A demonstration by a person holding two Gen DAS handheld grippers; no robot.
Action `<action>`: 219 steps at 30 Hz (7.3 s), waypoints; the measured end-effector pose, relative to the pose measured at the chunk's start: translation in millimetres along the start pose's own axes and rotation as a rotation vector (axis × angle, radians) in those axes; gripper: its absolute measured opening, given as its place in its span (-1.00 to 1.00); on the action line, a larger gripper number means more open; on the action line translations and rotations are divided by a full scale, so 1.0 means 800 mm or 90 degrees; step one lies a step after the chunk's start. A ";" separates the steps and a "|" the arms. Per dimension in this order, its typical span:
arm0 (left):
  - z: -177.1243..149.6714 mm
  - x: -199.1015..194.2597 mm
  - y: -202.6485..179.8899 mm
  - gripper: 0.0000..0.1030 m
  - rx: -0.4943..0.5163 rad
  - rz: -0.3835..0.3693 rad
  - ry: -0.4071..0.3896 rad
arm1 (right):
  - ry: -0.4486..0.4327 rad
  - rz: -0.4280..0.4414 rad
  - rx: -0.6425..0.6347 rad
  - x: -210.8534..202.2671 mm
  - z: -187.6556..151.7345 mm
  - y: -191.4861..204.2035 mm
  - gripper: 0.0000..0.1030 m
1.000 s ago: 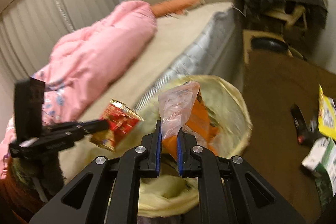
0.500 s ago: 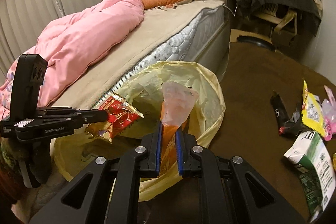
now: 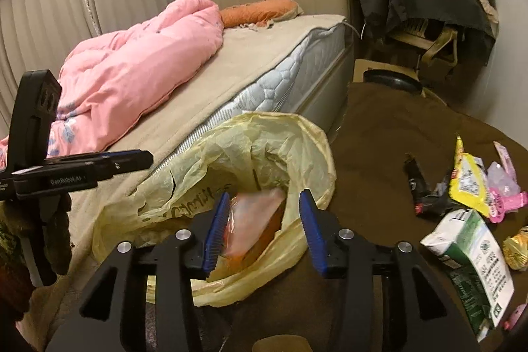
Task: Collect trash
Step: 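Carry the orange bag and red wrapper to the yellow bag and release both, then grasp the pink candy stick wrapper with the right tool and lift it, then grasp the pink cartoon candy packet with the left tool, then carry both pink wrappers over the yellow bag and open both tools, then move both open tools back over the table toward the remaining wrappers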
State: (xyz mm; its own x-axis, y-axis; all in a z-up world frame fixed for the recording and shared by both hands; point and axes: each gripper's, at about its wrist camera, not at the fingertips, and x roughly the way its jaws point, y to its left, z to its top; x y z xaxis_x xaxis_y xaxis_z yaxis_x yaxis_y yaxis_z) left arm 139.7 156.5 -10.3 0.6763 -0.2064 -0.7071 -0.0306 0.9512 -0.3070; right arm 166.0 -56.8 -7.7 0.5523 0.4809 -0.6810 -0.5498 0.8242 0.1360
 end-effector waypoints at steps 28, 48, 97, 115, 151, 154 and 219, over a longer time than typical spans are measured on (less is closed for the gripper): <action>0.025 0.122 -0.298 -0.17 0.186 -0.169 0.005 | -0.073 -0.276 0.132 -0.198 -0.107 -0.238 0.31; 0.046 0.157 -0.281 -0.07 0.180 -0.155 -0.014 | 0.071 -0.251 0.116 0.012 0.070 -0.409 0.20; -0.035 0.302 -0.595 -0.10 0.443 -0.141 0.157 | -0.120 -0.356 0.318 -0.314 -0.212 -0.400 -0.67; -0.008 0.212 -0.549 -0.84 0.383 -0.182 0.108 | -0.151 -0.324 0.289 -0.321 -0.194 -0.355 -0.67; -0.012 -0.055 -0.207 -0.83 0.196 -0.074 -0.098 | -0.142 -0.148 0.071 -0.198 -0.021 -0.102 -0.67; -0.016 -0.056 -0.169 -0.83 0.159 -0.067 -0.092 | -0.126 -0.134 0.054 -0.177 -0.011 -0.081 -0.67; -0.012 -0.001 -0.061 -0.20 0.036 -0.019 -0.009 | -0.039 -0.045 0.060 -0.064 -0.040 -0.048 0.04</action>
State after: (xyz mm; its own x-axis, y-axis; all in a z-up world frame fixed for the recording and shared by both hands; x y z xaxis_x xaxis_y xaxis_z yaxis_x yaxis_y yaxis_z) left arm 133.6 107.6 -0.9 0.6866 -0.2324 -0.6889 0.0318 0.9562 -0.2909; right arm 138.7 -122.7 -0.9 0.6264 0.4358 -0.6463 -0.4485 0.8796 0.1584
